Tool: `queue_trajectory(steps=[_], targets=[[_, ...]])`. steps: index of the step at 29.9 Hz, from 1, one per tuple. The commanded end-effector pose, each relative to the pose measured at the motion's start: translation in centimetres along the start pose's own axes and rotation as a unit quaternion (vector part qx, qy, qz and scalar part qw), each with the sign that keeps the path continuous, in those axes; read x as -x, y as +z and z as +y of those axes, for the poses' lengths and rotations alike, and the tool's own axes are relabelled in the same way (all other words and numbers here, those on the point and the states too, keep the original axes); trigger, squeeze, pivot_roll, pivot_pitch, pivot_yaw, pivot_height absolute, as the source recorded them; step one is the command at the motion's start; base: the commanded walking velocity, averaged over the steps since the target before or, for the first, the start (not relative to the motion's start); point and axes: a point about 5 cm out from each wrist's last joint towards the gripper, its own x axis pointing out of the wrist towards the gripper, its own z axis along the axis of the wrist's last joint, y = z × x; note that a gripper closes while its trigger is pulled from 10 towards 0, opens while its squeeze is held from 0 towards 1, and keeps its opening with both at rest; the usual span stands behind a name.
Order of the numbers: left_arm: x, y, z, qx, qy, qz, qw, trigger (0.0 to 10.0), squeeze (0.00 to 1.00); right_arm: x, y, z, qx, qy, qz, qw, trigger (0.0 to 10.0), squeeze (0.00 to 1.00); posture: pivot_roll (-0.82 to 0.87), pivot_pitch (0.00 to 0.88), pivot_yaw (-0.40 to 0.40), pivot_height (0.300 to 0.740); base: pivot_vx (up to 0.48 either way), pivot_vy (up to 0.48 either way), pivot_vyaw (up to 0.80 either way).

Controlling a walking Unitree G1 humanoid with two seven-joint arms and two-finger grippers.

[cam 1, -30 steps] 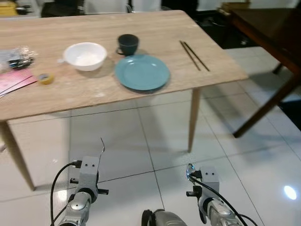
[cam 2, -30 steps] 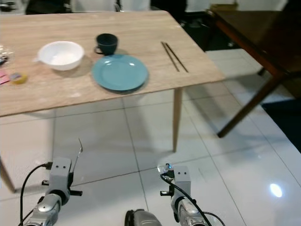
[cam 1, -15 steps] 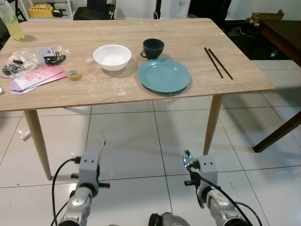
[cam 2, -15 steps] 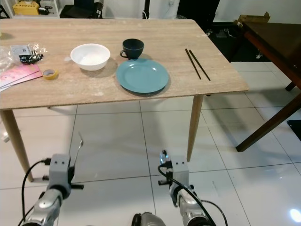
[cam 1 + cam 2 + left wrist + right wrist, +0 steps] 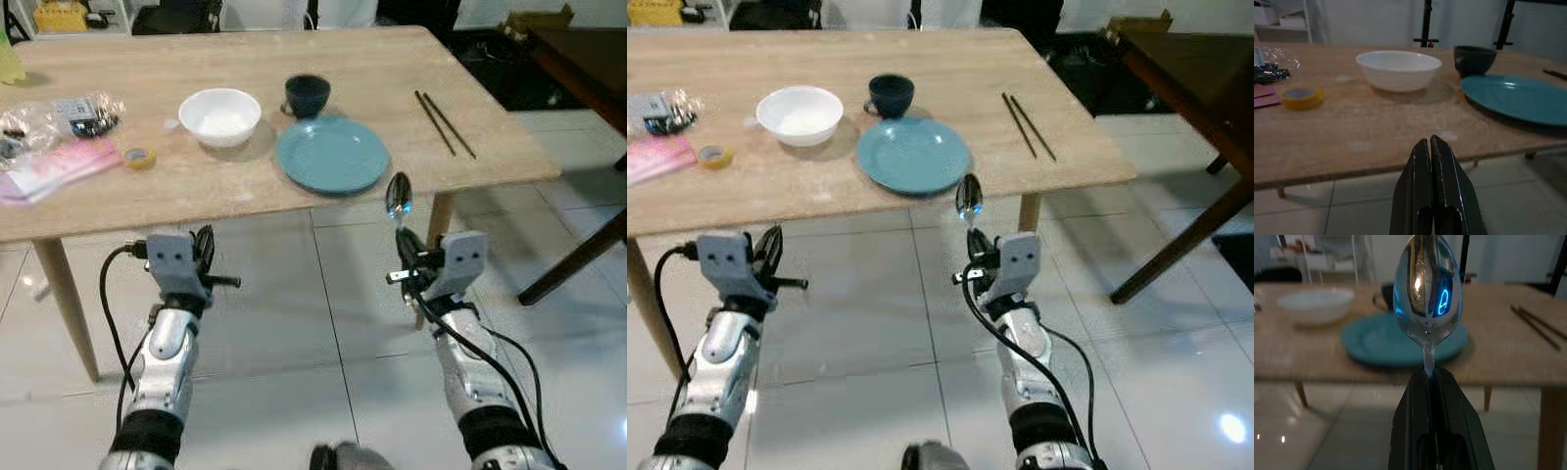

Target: Setting the table

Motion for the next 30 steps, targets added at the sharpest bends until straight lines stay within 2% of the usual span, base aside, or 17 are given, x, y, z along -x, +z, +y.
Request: queue_trajectory(steps=[1, 4, 7, 15, 17, 19, 21, 22, 23, 24, 25, 26, 27, 28, 30], targets=[[0.9, -1.1, -0.5, 0.007, -0.032, 0.038, 0.999, 10.0, 0.00, -0.2, -0.1, 0.1, -0.008, 0.005, 0.010, 1.000, 10.0, 0.00, 0.06, 0.050, -0.018, 0.740, 0.000, 0.000, 0.00], [1.6, -2.1, -0.8, -0.001, -0.052, 0.068, 0.996, 10.0, 0.00, -0.1, -0.4, 0.2, -0.013, 0.005, 0.022, 1.000, 10.0, 0.00, 0.06, 0.050, -0.021, 0.740, 0.000, 0.000, 0.00], [3.7, -4.1, -1.0, -0.022, -0.070, 0.121, 0.990, 10.0, 0.00, 0.7, -1.0, 0.2, -0.015, 0.003, 0.040, 0.999, 10.0, 0.00, 0.06, 0.054, -0.022, 0.740, 0.000, 0.000, 0.00], [5.4, -5.6, -1.0, -0.027, -0.066, 0.164, 0.984, 10.0, 0.00, 1.4, -1.5, -0.1, -0.026, -0.007, 0.060, 0.998, 10.0, 0.00, 0.05, 0.061, -0.026, 0.740, 0.000, 0.000, 0.00], [5.9, -6.5, -1.1, -0.033, -0.072, 0.189, 0.979, 10.0, 0.00, 1.8, -2.2, -0.2, -0.027, -0.008, 0.079, 0.996, 10.0, 0.00, 0.05, 0.060, -0.028, 0.740, 0.000, 0.000, 0.00], [6.7, -8.0, -1.3, -0.041, -0.082, 0.234, 0.968, 10.0, 0.00, 2.5, -3.3, -0.2, -0.027, -0.009, 0.107, 0.994, 10.0, 0.00, 0.05, 0.058, -0.036, 0.740, 0.000, 0.000, 0.00], [8.6, -10.7, -1.2, -0.051, -0.084, 0.325, 0.940, 10.0, 0.00, 3.8, -5.5, -0.1, -0.036, -0.009, 0.174, 0.984, 10.0, 0.00, 0.05, 0.051, -0.045, 0.740, 0.000, 0.000, 0.00], [10.0, -12.1, -1.0, -0.063, -0.086, 0.374, 0.921, 10.0, 0.00, 4.7, -7.0, 0.0, -0.042, -0.010, 0.215, 0.976, 10.0, 0.00, 0.05, 0.050, -0.046, 0.740, 0.000, 0.000, 0.00], [11.3, -13.1, -0.8, -0.070, -0.083, 0.413, 0.904, 10.0, 0.00, 5.8, -8.4, 0.1, -0.050, -0.014, 0.259, 0.964, 10.0, 0.00, 0.04, 0.048, -0.043, 0.740, 0.000, 0.000, 0.00], [12.1, -13.6, -0.6, -0.073, -0.081, 0.433, 0.895, 10.0, 0.00, 6.5, -9.2, 0.2, -0.055, -0.017, 0.285, 0.957, 10.0, 0.00, 0.04, 0.048, -0.043, 0.740, 0.000, 0.000, 0.00], [13.2, -14.1, -0.3, -0.075, -0.070, 0.454, 0.885, 10.0, 0.00, 7.8, -10.3, 0.4, -0.050, -0.021, 0.321, 0.946, 10.0, 0.00, 0.03, 0.045, -0.033, 0.740, 0.000, 0.000, 0.00], [14.4, -14.6, 0.2, -0.064, -0.039, 0.481, 0.873, 10.0, 0.00, 9.9, -11.9, 0.5, -0.034, -0.028, 0.376, 0.926, 10.0, 0.00, 0.02, 0.043, -0.023, 0.740, 0.000, 0.000, 0.00], [14.4, -14.6, 0.2, -0.064, -0.039, 0.481, 0.873, 10.0, 0.00, 9.9, -11.9, 0.5, -0.034, -0.028, 0.376, 0.926, 10.0, 0.00, 0.02, 0.043, -0.023, 0.740, 0.000, 0.000, 0.00], [14.8, -14.8, 0.4, -0.055, -0.023, 0.491, 0.869, 10.0, 0.00, 10.7, -12.5, 0.6, -0.026, -0.031, 0.398, 0.917, 10.0, 0.00, 0.02, 0.043, -0.023, 0.740, 0.000, 0.000, 0.00], [14.2, -14.5, 0.6, -0.038, 0.004, 0.478, 0.877, 10.0, 0.00, 12.2, -13.3, 0.6, -0.044, -0.069, 0.425, 0.901, 10.0, 0.00, 0.03, 0.040, -0.013, 0.740, 0.000, 0.000, 0.00]])
